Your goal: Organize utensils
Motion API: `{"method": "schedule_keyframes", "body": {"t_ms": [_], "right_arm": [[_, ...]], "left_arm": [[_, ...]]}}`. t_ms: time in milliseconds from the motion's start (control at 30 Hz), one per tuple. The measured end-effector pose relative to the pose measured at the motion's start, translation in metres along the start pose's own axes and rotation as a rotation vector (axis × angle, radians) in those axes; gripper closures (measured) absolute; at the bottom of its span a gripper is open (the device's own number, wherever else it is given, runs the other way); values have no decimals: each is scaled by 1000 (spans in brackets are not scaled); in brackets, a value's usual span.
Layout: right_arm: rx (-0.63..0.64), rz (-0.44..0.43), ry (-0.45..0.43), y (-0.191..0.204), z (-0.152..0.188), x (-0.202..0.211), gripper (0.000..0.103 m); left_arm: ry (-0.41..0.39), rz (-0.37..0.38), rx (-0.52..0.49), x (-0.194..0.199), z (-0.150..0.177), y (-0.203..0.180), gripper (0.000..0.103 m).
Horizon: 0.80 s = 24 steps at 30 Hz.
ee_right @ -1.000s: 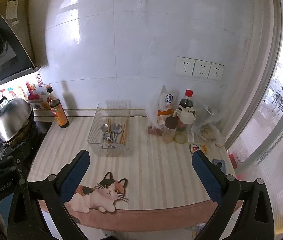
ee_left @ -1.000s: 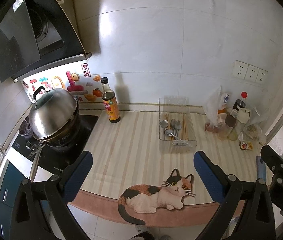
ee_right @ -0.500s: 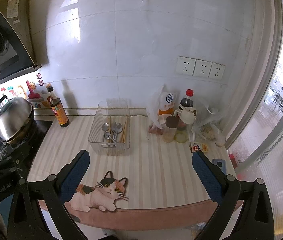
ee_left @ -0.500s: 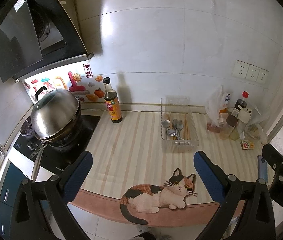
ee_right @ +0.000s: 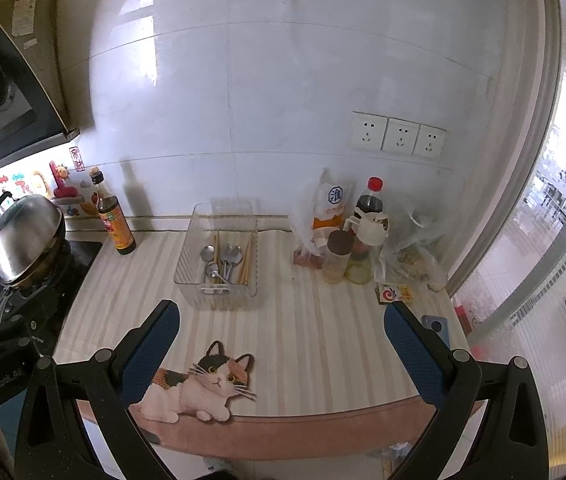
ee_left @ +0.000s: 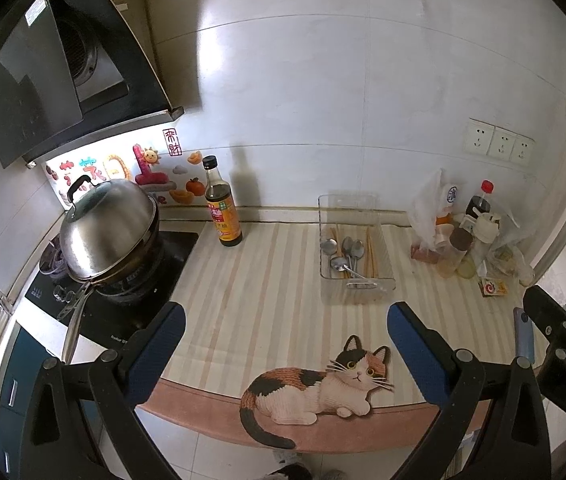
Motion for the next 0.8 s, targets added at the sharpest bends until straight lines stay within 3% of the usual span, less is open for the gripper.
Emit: {"method": "schedule_keyframes", "body": {"t_ms": [800], "right_arm": [[1, 5, 0, -5, -2, 1, 0]], "left_arm": [[-4, 10, -3, 1, -1, -6, 0]]}}
Point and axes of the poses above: each gripper's, at about its wrist camera, not at the fingertips, and x roughly against the way its jaws point, y to its left, z to its underside, the point moved 10 cm from there along -x, roughly the way its jaws point, and after that the axes turned 3 degrees about y, right-handed, at the moved point
